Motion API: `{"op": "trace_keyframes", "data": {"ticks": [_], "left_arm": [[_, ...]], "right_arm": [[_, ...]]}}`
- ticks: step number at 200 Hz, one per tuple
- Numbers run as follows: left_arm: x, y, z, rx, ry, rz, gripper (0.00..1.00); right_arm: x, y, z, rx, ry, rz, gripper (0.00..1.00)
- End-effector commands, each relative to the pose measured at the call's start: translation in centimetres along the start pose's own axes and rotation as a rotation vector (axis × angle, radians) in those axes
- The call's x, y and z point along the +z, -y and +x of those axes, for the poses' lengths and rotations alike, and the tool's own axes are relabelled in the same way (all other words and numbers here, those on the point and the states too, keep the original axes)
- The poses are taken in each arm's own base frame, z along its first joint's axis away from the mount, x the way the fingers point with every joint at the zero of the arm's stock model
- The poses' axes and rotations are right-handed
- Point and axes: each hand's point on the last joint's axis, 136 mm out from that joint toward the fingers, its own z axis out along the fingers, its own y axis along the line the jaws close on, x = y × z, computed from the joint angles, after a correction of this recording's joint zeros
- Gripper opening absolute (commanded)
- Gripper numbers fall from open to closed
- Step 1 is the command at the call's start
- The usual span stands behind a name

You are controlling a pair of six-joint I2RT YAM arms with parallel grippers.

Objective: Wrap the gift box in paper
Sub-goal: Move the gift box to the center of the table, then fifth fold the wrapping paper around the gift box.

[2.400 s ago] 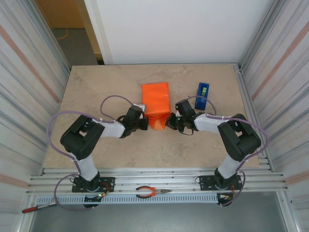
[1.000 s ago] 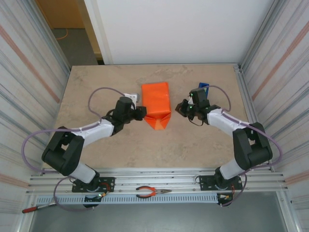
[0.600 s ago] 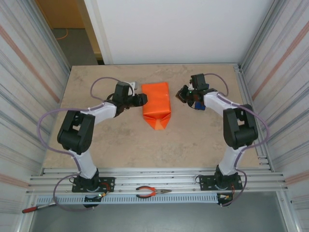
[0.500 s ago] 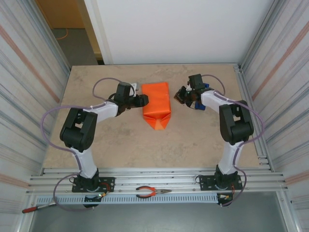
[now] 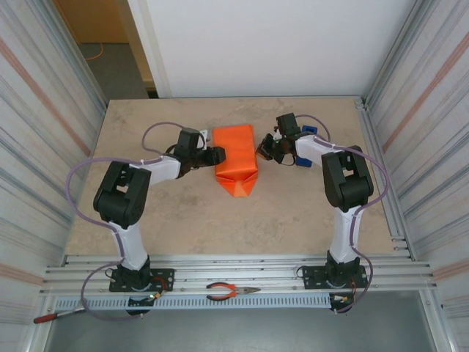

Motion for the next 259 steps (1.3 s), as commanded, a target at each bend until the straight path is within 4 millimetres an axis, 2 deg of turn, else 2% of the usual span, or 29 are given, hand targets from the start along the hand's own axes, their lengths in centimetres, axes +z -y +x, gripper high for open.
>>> {"op": "trace_keyframes", "data": {"ticks": [1, 37, 56, 70, 93, 115, 139, 168, 204, 233, 259], "left_arm": [[-0.7, 3.0, 2.5, 0.020, -0.044, 0.070, 0.53], [-2.2, 3.6, 3.8, 0.014, -0.024, 0.065, 0.52], [-2.6, 3.2, 3.8, 0.020, -0.013, 0.042, 0.52], [-2.9, 2.8, 3.0, 0.028, -0.006, 0.025, 0.53], [-4.0, 2.4, 0.6, 0.028, 0.044, 0.020, 0.53], [-5.6, 2.5, -1.5, 0.043, 0.092, 0.021, 0.55], [-7.3, 3.0, -2.3, 0.077, 0.127, 0.015, 0.58], [-9.3, 3.3, -1.7, 0.088, 0.153, 0.016, 0.64], [-11.1, 2.3, 0.5, 0.060, 0.151, -0.014, 0.72], [-12.1, 1.2, 2.3, 0.015, 0.154, -0.038, 0.82], [-12.6, 0.2, 3.7, -0.019, 0.152, -0.065, 0.98]], "right_arm": [[1.6, -1.0, 3.3, -0.058, -0.099, -0.023, 0.00], [1.7, -1.3, 4.9, -0.071, -0.116, -0.024, 0.00], [1.2, -1.1, 4.5, -0.065, -0.098, -0.018, 0.00], [0.4, -1.0, 3.8, -0.054, -0.079, -0.017, 0.00], [-1.9, -0.4, 2.1, -0.030, -0.024, -0.010, 0.00], [-4.3, 0.8, 0.9, -0.003, 0.026, -0.002, 0.07], [-6.3, 1.7, 1.1, 0.002, 0.049, 0.007, 0.15], [-7.9, 2.7, 3.1, -0.013, 0.057, 0.030, 0.24], [-8.8, 4.2, 7.3, -0.041, 0.052, 0.081, 0.32], [-8.0, 5.1, 11.6, -0.093, 0.027, 0.149, 0.39], [-6.5, 5.1, 14.6, -0.150, 0.000, 0.200, 0.41]]}}
